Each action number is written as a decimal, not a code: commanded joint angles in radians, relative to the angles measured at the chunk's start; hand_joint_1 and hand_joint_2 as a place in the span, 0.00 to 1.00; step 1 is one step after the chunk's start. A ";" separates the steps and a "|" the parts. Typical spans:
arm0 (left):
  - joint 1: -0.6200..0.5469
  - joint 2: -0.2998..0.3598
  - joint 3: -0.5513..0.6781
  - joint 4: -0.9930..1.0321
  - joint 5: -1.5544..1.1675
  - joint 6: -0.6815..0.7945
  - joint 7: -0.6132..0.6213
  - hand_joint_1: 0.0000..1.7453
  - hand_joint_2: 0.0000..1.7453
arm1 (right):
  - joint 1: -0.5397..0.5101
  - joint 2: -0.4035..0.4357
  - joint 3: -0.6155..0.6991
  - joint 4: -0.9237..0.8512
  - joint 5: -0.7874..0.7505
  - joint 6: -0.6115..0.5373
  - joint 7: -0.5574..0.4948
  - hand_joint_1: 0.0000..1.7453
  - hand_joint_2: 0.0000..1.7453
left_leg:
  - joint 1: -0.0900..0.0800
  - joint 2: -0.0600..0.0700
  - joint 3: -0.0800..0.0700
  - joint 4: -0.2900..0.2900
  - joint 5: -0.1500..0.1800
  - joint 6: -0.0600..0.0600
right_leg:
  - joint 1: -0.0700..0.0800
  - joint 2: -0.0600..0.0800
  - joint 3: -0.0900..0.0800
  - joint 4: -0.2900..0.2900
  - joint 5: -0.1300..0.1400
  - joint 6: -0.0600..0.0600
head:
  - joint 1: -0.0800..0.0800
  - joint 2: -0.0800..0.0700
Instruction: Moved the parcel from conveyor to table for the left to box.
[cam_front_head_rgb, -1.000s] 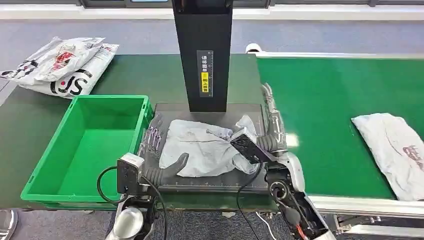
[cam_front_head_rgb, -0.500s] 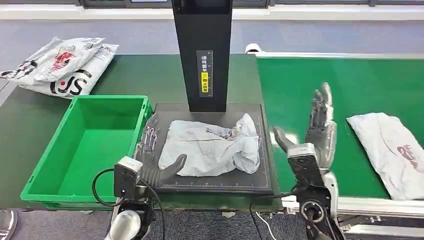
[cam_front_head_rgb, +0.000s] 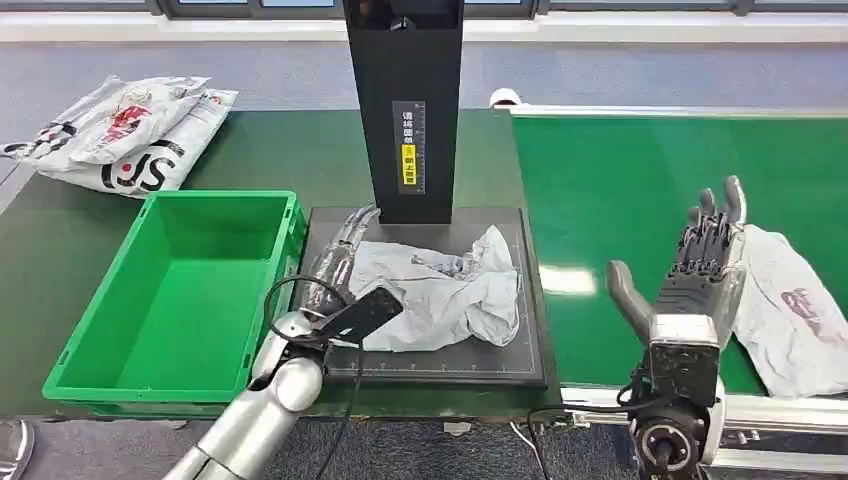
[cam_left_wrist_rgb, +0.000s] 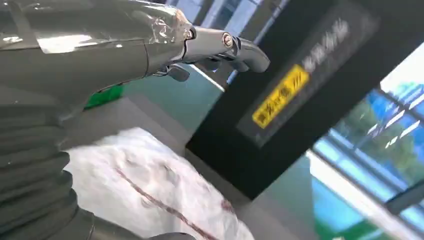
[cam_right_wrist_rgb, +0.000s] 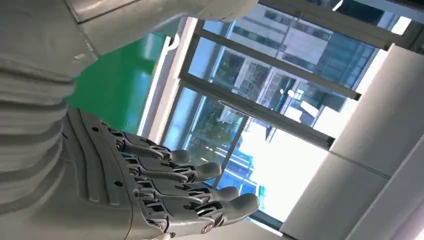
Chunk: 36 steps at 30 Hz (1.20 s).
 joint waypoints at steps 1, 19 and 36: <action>-0.187 -0.063 -0.153 0.366 -0.013 -0.059 -0.016 0.00 1.00 | -0.046 0.030 -0.061 0.091 -0.013 0.009 0.008 0.00 1.00 | 0.000 -0.002 0.003 -0.002 0.000 0.001 | 0.001 -0.003 0.004 -0.003 0.000 0.000 | 0.000 0.000; -0.240 -0.145 -0.256 0.505 0.016 -0.196 -0.030 0.00 1.00 | -0.077 0.051 -0.062 0.126 -0.013 0.004 0.013 0.00 1.00 | 0.000 -0.001 0.000 0.000 0.000 0.001 | 0.000 -0.002 0.001 -0.001 0.000 0.000 | 0.000 0.000; -0.295 -0.127 -0.332 0.638 -0.009 -0.278 0.030 1.00 1.00 | -0.063 0.082 -0.089 0.107 0.019 0.020 0.030 0.00 1.00 | 0.000 0.001 0.003 -0.002 -0.001 0.001 | 0.001 0.000 0.003 -0.003 0.000 0.000 | 0.000 0.000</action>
